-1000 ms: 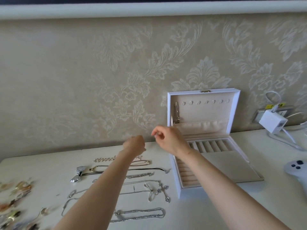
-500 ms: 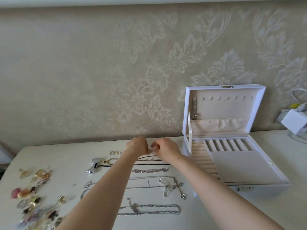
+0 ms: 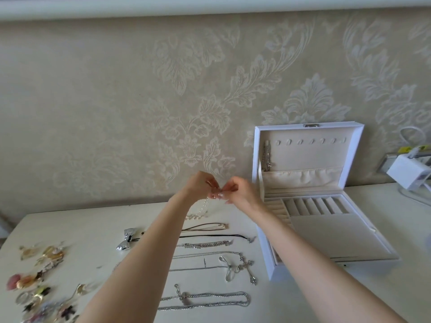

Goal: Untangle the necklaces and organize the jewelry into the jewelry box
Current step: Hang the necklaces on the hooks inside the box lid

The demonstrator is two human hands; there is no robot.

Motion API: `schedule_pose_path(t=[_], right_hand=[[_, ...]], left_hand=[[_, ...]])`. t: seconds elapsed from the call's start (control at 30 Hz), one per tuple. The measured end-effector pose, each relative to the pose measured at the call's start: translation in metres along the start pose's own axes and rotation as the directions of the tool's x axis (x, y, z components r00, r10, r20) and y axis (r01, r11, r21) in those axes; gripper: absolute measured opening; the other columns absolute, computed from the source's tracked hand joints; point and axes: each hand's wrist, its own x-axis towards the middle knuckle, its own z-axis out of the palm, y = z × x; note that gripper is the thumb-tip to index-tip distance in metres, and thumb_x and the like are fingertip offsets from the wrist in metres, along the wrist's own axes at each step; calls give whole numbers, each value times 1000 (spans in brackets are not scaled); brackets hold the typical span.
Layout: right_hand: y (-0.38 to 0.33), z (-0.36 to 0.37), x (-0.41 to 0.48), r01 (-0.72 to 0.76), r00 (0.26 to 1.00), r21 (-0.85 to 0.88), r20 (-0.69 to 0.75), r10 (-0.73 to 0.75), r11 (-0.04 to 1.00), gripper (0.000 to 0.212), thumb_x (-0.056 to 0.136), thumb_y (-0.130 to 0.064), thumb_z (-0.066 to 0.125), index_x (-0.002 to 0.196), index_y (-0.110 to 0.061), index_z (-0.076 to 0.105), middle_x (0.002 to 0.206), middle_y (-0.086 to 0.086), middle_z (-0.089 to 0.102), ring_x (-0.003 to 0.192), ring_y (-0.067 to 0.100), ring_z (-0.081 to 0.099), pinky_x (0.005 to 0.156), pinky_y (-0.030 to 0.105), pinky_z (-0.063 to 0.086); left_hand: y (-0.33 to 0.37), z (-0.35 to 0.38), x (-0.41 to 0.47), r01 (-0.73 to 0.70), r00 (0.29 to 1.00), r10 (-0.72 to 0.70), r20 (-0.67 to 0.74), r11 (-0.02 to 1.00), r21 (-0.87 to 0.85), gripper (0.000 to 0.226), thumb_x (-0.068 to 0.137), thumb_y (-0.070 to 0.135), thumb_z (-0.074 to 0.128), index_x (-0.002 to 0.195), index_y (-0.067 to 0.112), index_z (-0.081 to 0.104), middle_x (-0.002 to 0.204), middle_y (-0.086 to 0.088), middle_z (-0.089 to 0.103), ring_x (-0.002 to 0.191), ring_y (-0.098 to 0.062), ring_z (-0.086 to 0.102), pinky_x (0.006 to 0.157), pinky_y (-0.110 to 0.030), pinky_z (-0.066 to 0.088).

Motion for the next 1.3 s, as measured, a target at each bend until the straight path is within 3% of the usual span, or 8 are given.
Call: schedule_pose_path(t=[0.1, 0.23, 0.5, 0.67, 0.87, 1.03, 1.13, 1.3], right_hand=[[-13, -15, 2, -1, 999, 131, -32, 5, 991, 21, 80, 9, 64, 76, -10, 57, 67, 6, 57, 56, 15, 57, 56, 25, 55], [-22, -29, 1, -35, 999, 130, -14, 37, 991, 24, 82, 6, 59, 102, -8, 63, 68, 6, 59, 55, 16, 57, 65, 32, 57], [-31, -52, -13, 6, 1000, 181, 21, -10, 983, 8, 85, -16, 66, 85, -9, 68, 71, 1, 61, 64, 9, 54, 51, 17, 46], [-38, -68, -17, 88, 996, 265, 4, -92, 960, 14, 86, -12, 63, 73, -9, 64, 66, 1, 65, 62, 9, 60, 59, 14, 45], [-40, -93, -20, 215, 976, 424, -113, -184, 880, 17, 88, -11, 62, 72, -5, 63, 44, 0, 45, 46, 18, 46, 56, 26, 48], [-39, -99, -21, 253, 967, 462, -139, -212, 850, 10, 87, -7, 61, 84, 1, 67, 43, -1, 43, 44, 15, 42, 50, 21, 44], [-33, -103, -23, 242, 970, 457, -134, -203, 856, 14, 87, -5, 60, 94, 5, 67, 43, -2, 44, 43, 13, 42, 48, 19, 43], [-39, -113, -22, 232, 970, 422, -169, -175, 877, 22, 82, -23, 67, 71, -4, 64, 43, 0, 46, 42, 15, 43, 49, 23, 45]], left_hand=[[17, -5, 1, -61, 998, 59, -38, 996, -58, 7, 83, 5, 69, 87, 0, 67, 66, -2, 57, 65, -12, 54, 58, -17, 40], [32, -7, -1, -106, 994, 98, -45, 973, -206, 18, 84, 7, 68, 71, 14, 58, 67, 0, 59, 49, 4, 57, 46, -5, 38], [59, -7, -10, -131, 991, 96, -96, 860, -493, 12, 92, 17, 59, 82, 12, 55, 70, 1, 59, 61, -5, 54, 55, -10, 43], [69, -5, -9, -95, 992, 22, -125, 784, -614, 13, 95, 14, 48, 83, 12, 51, 69, 0, 66, 55, -5, 61, 63, -23, 46], [80, -1, -14, -83, 996, 94, 7, 909, -408, 10, 91, 13, 50, 84, 9, 56, 77, -3, 68, 67, -11, 62, 66, -24, 44], [90, 11, -18, -91, 967, 144, 208, 966, -242, 19, 95, 17, 50, 76, 18, 52, 78, 3, 65, 72, -7, 61, 64, -20, 42], [93, 17, -16, -93, 978, 126, 168, 977, -191, 21, 95, 16, 50, 74, 19, 50, 76, 3, 63, 68, -7, 59, 60, -19, 40], [95, 25, -11, -84, 990, 100, 98, 985, -153, 20, 94, 16, 50, 75, 16, 51, 73, 1, 63, 62, -7, 59, 55, -17, 40]])
